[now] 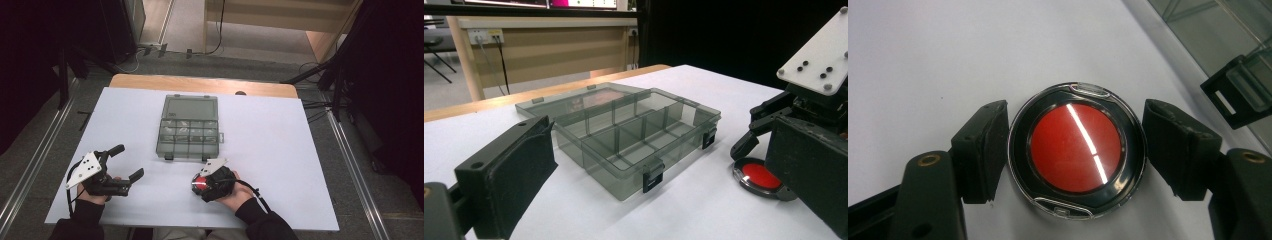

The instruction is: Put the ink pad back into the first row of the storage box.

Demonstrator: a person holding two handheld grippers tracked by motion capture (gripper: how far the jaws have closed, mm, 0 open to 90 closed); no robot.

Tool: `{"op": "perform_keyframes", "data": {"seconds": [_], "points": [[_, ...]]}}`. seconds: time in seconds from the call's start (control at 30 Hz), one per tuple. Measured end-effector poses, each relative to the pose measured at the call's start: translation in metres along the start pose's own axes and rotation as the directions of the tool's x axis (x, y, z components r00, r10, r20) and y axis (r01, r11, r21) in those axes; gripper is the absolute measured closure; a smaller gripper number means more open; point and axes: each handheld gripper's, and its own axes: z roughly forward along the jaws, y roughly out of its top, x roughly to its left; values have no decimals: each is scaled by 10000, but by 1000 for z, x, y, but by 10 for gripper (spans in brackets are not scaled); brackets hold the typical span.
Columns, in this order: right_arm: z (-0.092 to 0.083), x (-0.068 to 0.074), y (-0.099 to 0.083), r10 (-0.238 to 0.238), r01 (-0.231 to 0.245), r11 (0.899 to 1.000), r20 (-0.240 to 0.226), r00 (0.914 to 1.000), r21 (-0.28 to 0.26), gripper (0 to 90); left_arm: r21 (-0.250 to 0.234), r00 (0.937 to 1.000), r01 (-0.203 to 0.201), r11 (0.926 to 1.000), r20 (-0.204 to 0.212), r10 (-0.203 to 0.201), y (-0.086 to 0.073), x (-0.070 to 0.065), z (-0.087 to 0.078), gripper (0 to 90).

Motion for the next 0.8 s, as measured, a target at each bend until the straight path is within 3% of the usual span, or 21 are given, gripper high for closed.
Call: {"op": "perform_keyframes", "data": {"seconds": [0.1,0.33,0.5,0.8], "points": [[-1,1,2,12,-13,10000,207,9998,46,308,2,10000,0,10000,6,0,0,0,0,0],[-8,0,10,123,-121,9996,78,9999,-255,308,34,10000,-8,10000,26,8,0,0,0,0],[-11,-3,18,171,-172,9986,-29,9998,-499,308,47,10000,-18,10000,45,18,0,0,1,0],[-15,-15,33,395,-384,9978,189,9990,-549,308,64,10000,-36,10000,79,35,0,-1,1,0]]}}
